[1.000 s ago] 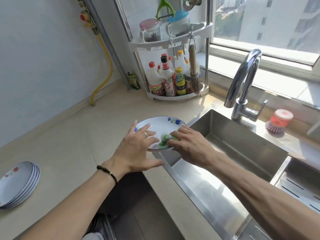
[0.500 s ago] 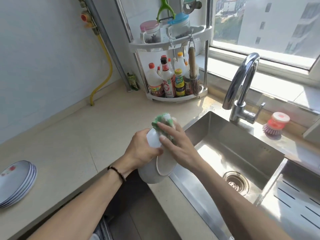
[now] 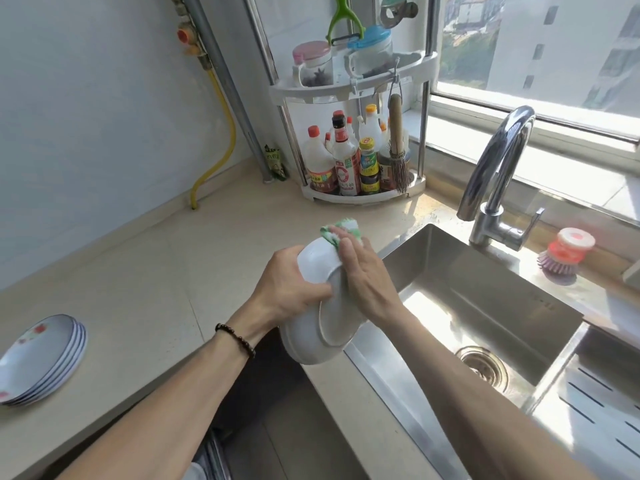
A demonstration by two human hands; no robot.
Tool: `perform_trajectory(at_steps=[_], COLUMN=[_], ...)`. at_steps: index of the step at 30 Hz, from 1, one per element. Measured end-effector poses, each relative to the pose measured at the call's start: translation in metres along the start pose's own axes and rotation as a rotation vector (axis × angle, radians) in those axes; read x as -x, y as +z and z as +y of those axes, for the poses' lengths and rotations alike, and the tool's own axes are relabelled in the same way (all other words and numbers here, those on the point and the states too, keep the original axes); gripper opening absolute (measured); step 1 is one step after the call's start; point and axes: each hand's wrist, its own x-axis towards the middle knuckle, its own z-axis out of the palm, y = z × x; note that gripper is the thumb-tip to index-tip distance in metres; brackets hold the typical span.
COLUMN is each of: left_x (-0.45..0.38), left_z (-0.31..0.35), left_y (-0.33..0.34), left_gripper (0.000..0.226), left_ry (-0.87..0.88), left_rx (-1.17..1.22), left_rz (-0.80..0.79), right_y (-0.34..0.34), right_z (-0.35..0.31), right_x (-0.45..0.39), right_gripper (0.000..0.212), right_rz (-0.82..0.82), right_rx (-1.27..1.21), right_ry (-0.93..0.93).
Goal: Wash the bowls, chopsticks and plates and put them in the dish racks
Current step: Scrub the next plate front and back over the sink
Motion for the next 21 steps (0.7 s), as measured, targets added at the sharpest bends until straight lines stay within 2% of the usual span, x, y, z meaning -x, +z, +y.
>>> perform_trajectory(at_steps=[2,4,8,12,16,19,21], left_x=[-0.004,-0.004,0.001,-0.004,-0.001,-0.006,-0.003], left_z=[0.002,0.004,0.008,0.009,0.009,0.008,0.007], left_y=[-0.002,-0.002,0.002,-0.001,0.001,0.0,-0.001], left_gripper=[0.026,0.028,0.03,0.034,0.04,0.046,0.043], left_ry=[0.017,0.031,0.051,0.062,0.065,0.052,0.066], left_rx=[-0.01,-0.051,-0.171,-0.165,-0.232,-0.191,-0.214], left_rz=[0.004,0.004,-0.021,-0.041,-0.055,-0.048,-0.052], right_y=[0.012,0.014,-0.002,0.009,-0.009,0.006,0.005], right_z=[-0.011,-0.013,-0.004,-0.004,0.003,-0.007,-0.006], right_x=[0.01,0.012,-0.019,-0.004,-0.017,-0.007,-0.003], right_gripper=[0.072,0.062,0.049,0.044,0.041,0.041,0.043], right_rz=[-0.04,-0.04,0.119,0.053,0.085,0.006,-0.015], right_rx=[0.104,0.073,-0.12,-0.037,-0.244,-0.027,-0.044], right_ry=[-0.122,-0.173,-0.018,-0.123,0.029,-0.144,-0.178])
